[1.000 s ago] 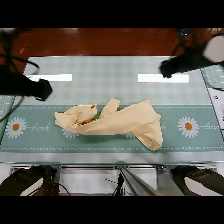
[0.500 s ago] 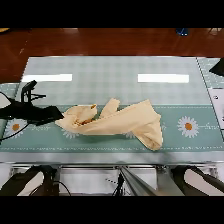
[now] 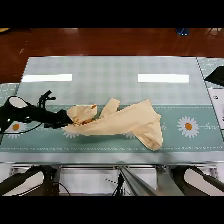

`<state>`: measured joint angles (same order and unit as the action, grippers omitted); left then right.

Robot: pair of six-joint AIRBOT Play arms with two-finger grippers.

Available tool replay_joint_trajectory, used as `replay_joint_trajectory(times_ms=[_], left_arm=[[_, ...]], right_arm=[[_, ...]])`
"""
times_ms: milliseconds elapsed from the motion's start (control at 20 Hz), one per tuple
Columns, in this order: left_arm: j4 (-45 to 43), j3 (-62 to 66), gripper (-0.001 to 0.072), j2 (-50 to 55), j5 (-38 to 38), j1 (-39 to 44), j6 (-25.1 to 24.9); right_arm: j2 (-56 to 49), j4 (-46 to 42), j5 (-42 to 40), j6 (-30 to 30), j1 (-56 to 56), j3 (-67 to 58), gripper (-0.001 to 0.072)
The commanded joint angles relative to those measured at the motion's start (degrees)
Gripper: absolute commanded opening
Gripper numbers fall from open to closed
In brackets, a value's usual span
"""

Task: Fold the shirts.

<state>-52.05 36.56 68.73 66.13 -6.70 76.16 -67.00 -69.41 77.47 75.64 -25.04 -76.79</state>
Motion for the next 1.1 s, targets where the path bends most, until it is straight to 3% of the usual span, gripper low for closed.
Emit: replay_joint_trajectory(times_ms=[0, 150, 300, 400, 500, 900, 1000, 1050], left_arm=[[1.3, -0.2, 0.0028, 4.9, -2.3, 2.0, -0.8], [1.8, 0.1, 0.0023, 5.2, -1.1, 2.0, -3.9], [3.6, 1.5, 0.0023, 3.1, 0.2, 2.0, -6.6], [6.1, 2.8, 0.0023, 1.2, 0.1, 2.0, -8.3], [9.3, 4.5, 0.0023, -0.5, 0.1, 2.0, -9.6], [11.8, 8.3, 0.0023, -1.5, 1.0, 2.0, -9.5], [12.3, 8.3, 0.0023, -1.5, 0.9, 2.0, -9.5], [12.9, 8.4, 0.0023, -1.5, 0.9, 2.0, -9.6]], right_arm=[[0.0, -1.5, 2.5, -0.7, -0.1, 0.5, 0.0492], [0.1, -3.6, 3.7, -2.0, -0.3, 6.1, 0.0475], [0.1, 8.1, 1.5, -3.2, 0.1, 20.7, 0.0497], [0.1, 16.7, -3.6, -5.4, 1.5, 30.2, 0.0544], [0.1, 20.8, -8.9, -7.3, 4.0, 36.6, 0.0544], [-3.7, 21.9, -26.7, -4.3, 16.9, 42.6, 0.0539], [-6.2, 23.8, -29.5, -4.3, 20.5, 42.6, 0.0469], [-7.0, 24.5, -31.3, -4.4, 22.2, 42.6, 0.0337]])
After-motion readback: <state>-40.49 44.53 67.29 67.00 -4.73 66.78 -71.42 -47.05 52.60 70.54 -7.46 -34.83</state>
